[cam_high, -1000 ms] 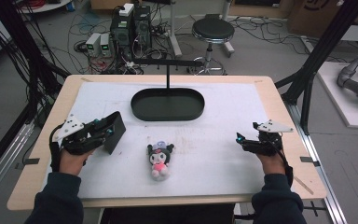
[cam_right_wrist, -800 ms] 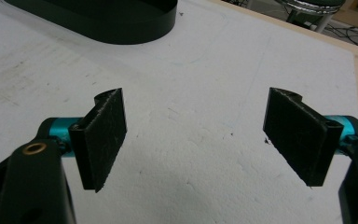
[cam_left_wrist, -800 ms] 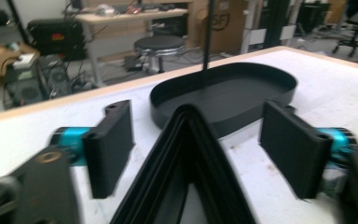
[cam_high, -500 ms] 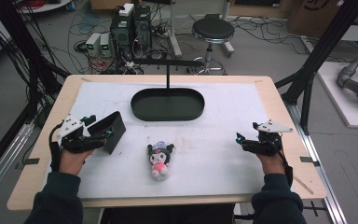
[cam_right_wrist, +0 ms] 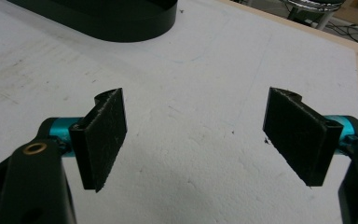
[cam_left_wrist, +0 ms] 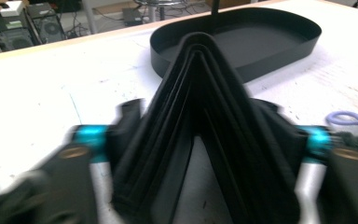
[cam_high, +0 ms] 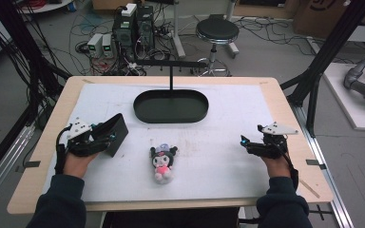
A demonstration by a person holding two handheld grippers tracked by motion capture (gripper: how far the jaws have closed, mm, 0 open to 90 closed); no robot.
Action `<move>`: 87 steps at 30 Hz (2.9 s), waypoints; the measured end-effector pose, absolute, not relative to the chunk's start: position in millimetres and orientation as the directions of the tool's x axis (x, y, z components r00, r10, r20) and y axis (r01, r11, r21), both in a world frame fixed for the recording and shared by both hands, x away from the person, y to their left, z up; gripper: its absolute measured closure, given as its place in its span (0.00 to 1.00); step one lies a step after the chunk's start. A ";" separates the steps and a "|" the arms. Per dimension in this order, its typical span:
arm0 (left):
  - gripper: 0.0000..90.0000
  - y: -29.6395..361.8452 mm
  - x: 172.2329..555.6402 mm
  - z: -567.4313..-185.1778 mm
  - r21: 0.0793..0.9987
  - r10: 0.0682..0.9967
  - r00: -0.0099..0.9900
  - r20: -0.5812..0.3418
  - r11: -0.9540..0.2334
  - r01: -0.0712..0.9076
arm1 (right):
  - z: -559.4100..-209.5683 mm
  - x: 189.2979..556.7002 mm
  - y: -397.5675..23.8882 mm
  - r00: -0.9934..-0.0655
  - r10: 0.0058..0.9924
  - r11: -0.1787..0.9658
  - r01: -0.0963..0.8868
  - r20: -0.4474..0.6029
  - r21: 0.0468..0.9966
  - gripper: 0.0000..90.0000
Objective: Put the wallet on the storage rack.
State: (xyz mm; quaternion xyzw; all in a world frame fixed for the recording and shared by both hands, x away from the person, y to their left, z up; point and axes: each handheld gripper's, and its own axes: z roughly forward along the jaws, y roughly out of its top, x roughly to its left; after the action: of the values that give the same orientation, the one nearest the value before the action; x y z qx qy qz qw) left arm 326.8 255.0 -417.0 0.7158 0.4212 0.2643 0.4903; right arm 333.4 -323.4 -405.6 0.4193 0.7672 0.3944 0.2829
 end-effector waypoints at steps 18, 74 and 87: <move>0.85 256.2 337.7 -400.6 0.960 0.878 0.470 -0.084 -0.056 0.276 | -405.0 333.4 -326.3 -0.477 0.874 0.322 0.419 -0.095 0.849 0.24; 0.72 142.3 497.1 -403.1 0.906 0.852 0.520 0.064 -0.267 0.327 | -405.9 331.6 -331.7 -0.471 0.879 0.302 0.424 -0.077 0.854 0.24; 0.59 140.3 479.8 -392.8 0.902 0.841 0.539 -0.035 -0.206 0.380 | -404.0 328.3 -331.9 -0.472 0.878 0.301 0.418 -0.078 0.857 0.24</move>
State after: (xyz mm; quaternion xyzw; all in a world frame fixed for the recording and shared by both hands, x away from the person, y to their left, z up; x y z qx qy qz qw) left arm 479.8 140.3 -392.8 0.7377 0.4139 0.2430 0.4748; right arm 328.3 -331.9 -404.0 0.4289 0.7553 0.4069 0.2830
